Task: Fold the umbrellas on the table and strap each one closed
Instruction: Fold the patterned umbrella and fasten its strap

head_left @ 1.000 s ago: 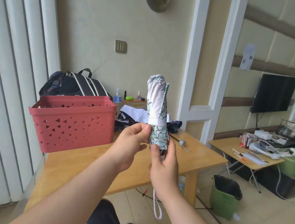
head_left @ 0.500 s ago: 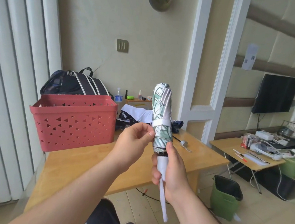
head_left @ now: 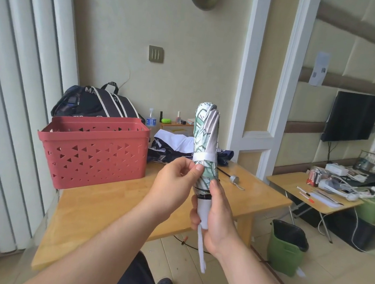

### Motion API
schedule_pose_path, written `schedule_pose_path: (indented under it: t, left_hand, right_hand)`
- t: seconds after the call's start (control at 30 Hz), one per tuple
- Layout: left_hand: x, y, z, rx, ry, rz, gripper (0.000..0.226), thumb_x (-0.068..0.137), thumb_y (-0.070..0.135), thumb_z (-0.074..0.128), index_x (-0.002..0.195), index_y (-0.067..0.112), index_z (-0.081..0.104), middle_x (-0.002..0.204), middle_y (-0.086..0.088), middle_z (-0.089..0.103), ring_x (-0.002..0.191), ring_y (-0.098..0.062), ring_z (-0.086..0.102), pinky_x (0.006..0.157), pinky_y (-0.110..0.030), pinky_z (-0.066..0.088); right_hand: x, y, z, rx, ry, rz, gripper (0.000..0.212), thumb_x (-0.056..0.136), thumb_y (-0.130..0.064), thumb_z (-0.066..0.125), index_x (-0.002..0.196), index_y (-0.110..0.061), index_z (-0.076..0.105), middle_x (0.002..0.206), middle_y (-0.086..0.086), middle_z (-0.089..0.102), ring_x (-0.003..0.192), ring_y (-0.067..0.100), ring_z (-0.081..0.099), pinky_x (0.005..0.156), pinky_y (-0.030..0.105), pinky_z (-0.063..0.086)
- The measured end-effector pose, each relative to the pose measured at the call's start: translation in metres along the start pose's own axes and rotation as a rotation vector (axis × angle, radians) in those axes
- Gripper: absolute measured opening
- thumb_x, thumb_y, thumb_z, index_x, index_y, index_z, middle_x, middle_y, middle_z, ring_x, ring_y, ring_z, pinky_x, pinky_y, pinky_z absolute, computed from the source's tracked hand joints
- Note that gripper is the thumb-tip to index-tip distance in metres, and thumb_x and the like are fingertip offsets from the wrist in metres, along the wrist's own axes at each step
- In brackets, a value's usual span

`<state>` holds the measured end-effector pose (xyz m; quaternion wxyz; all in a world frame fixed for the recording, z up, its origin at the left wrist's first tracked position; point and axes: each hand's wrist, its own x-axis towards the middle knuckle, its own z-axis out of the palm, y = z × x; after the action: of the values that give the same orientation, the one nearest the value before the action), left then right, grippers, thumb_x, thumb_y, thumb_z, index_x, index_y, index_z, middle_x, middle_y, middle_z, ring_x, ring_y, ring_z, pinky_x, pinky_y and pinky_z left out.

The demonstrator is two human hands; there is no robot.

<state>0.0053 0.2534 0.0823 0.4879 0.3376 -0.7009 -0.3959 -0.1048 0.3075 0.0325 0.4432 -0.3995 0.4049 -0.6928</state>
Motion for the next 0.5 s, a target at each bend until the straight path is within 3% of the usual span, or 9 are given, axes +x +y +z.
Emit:
schedule_pose_path:
  t: [0.17,0.3,0.37,0.5]
  left_hand:
    - [-0.008,0.002,0.004,-0.244,-0.08,-0.13,0.018,0.103,0.022,0.064,0.086,0.015,0.062,0.075,0.003,0.057,0.069,-0.008,0.05,0.074,-0.027,0.041]
    - [-0.009,0.0,0.003,-0.219,-0.07,-0.089,0.019,0.101,0.016,0.066,0.083,0.014,0.062,0.068,0.007,0.056,0.061,-0.004,0.049,0.063,-0.016,0.042]
    - [-0.008,0.001,0.001,-0.18,-0.072,-0.059,0.018,0.101,0.018,0.068,0.084,0.011,0.064,0.066,0.008,0.057,0.059,-0.003,0.05,0.058,-0.013,0.041]
    - [-0.005,0.001,-0.003,-0.146,-0.06,-0.021,0.016,0.101,0.022,0.067,0.089,0.012,0.066,0.07,0.011,0.062,0.064,-0.002,0.053,0.063,-0.014,0.043]
  right_hand:
    - [-0.003,-0.002,0.001,-0.055,0.057,0.01,0.046,0.104,-0.059,0.043,0.112,-0.021,0.067,0.071,0.01,0.052,0.042,0.018,0.033,0.043,0.023,0.025]
    - [-0.004,-0.005,-0.002,-0.058,0.044,0.037,0.046,0.105,-0.058,0.042,0.098,-0.024,0.072,0.069,0.009,0.054,0.042,0.017,0.033,0.044,0.024,0.023]
    - [-0.003,-0.005,-0.002,-0.061,0.036,0.051,0.046,0.105,-0.059,0.042,0.103,-0.023,0.07,0.069,0.008,0.053,0.042,0.017,0.033,0.044,0.023,0.023]
    - [0.001,-0.014,-0.006,-0.016,-0.039,0.104,0.051,0.103,-0.064,0.04,0.106,-0.022,0.07,0.067,0.005,0.048,0.042,0.015,0.032,0.042,0.022,0.026]
